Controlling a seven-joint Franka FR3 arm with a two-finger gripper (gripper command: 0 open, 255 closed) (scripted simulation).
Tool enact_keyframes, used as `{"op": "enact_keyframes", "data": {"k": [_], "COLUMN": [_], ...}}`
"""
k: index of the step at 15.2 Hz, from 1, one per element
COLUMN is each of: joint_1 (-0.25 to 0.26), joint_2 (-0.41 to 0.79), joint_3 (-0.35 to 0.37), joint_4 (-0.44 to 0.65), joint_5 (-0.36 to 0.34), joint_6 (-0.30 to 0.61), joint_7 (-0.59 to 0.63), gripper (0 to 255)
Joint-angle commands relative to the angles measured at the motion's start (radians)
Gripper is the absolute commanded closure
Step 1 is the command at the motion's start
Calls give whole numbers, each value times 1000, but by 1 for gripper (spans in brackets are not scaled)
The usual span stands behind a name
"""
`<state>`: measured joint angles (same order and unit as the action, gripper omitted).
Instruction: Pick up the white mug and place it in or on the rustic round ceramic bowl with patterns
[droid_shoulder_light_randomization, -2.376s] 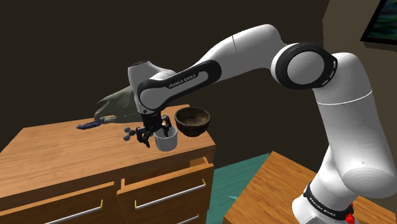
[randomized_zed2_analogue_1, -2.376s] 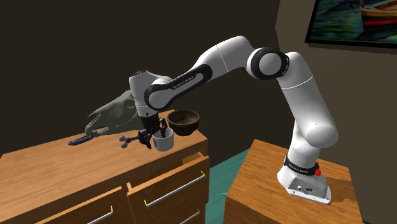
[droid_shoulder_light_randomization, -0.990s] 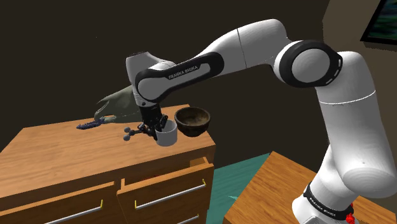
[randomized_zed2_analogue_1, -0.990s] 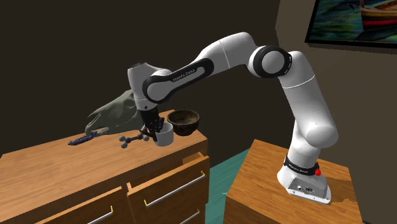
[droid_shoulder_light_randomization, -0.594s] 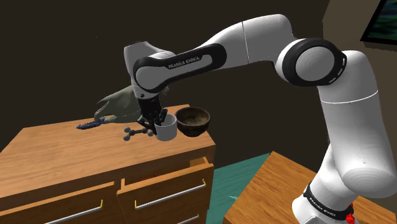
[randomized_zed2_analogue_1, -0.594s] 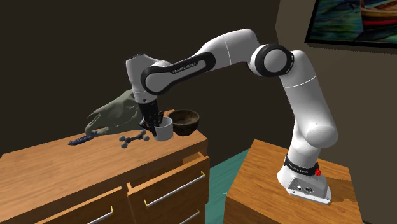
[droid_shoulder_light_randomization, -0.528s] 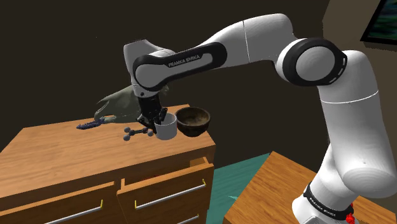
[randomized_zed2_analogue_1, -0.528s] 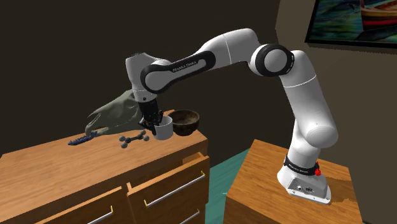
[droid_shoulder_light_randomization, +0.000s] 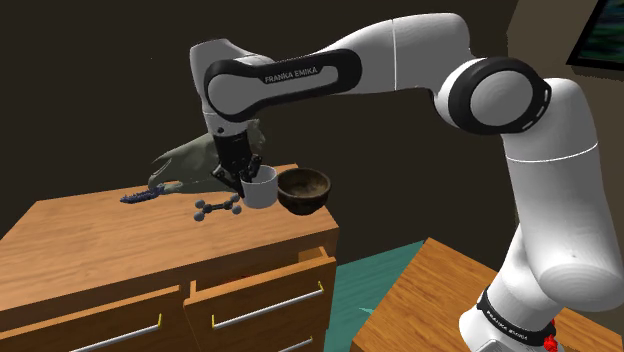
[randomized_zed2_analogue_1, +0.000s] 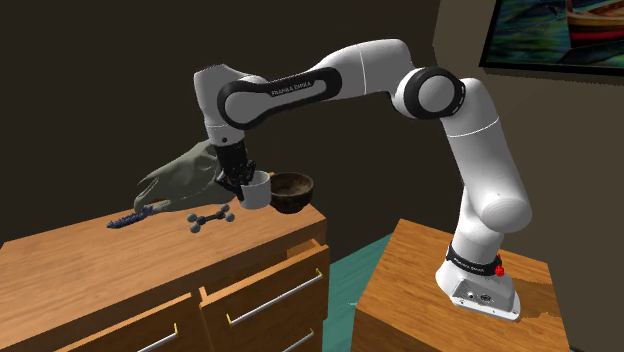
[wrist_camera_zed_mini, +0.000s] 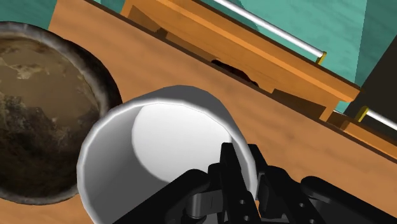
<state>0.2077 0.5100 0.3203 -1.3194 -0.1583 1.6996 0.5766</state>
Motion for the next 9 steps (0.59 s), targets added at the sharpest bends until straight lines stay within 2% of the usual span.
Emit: {"op": "enact_keyframes", "data": {"k": [1,9], "joint_1": [2,16], "joint_2": [1,11], "joint_3": [0,1], "joint_4": [32,157], "joint_5": [0,-1], "joint_6": [-31,-145], "joint_7": [-3,-7], "gripper": [255,255]}}
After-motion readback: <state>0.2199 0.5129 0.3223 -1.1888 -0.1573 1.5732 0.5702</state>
